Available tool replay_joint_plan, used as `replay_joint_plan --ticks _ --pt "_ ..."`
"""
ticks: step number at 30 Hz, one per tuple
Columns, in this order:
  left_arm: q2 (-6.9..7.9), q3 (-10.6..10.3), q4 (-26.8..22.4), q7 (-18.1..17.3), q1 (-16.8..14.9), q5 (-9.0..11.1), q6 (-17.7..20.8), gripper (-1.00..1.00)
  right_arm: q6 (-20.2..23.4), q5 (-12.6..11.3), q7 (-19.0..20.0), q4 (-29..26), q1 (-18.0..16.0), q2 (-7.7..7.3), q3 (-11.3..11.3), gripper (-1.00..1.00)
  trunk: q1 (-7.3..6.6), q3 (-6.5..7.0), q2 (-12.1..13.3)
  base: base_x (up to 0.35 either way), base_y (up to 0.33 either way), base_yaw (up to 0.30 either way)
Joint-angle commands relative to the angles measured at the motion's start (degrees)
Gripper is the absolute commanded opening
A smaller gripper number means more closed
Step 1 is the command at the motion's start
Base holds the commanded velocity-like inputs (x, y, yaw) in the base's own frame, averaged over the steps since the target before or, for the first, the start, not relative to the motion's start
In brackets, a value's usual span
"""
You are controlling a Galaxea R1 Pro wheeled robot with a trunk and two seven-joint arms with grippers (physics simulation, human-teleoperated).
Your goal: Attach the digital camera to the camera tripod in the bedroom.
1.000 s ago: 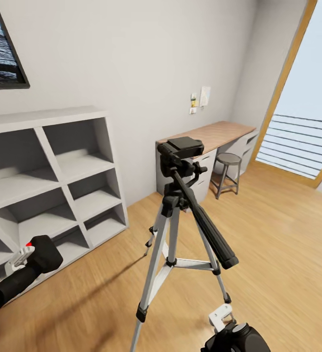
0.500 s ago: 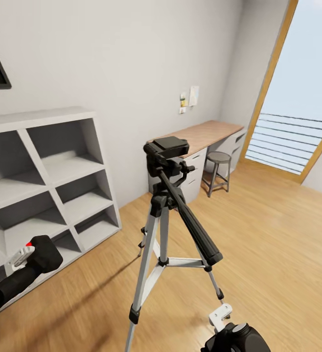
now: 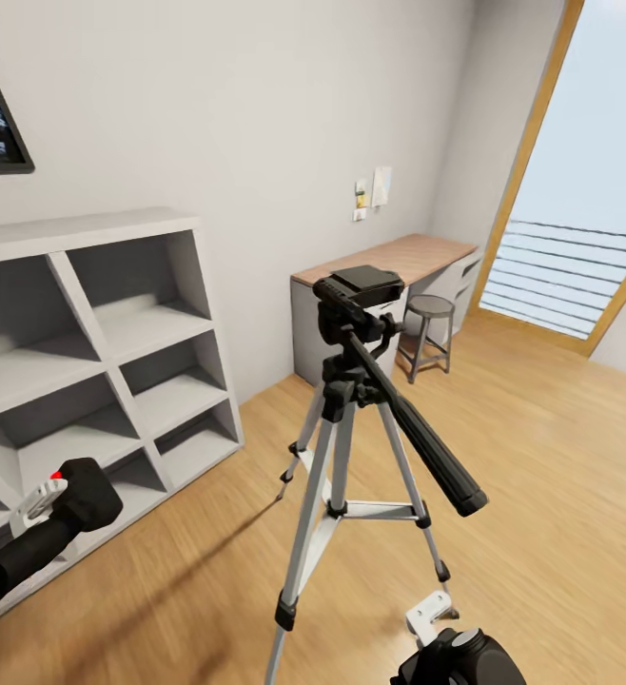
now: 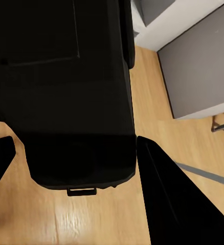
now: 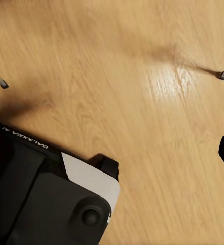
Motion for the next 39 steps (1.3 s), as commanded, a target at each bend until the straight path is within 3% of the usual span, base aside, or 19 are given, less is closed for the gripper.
replay_joint_plan --ticks 1,17,39 --pt "0.0 0.0 -0.1 0.3 0.0 0.5 0.3 -1.0 0.2 0.0 0.1 -0.1 0.0 -0.04 0.1 1.0 0.0 -0.05 0.0 0.0 0.059 -0.001" --pt "0.0 0.0 -0.1 0.3 0.0 0.5 0.3 -1.0 0.2 0.1 0.1 -0.1 0.0 -0.04 0.0 1.0 0.0 -0.05 0.0 0.0 0.013 -0.135" --pt "0.0 0.0 -0.1 0.3 0.0 0.7 0.7 -1.0 -0.1 0.1 0.1 0.0 -0.1 -0.27 0.1 1.0 0.0 -0.05 0.0 0.0 0.062 -0.016"
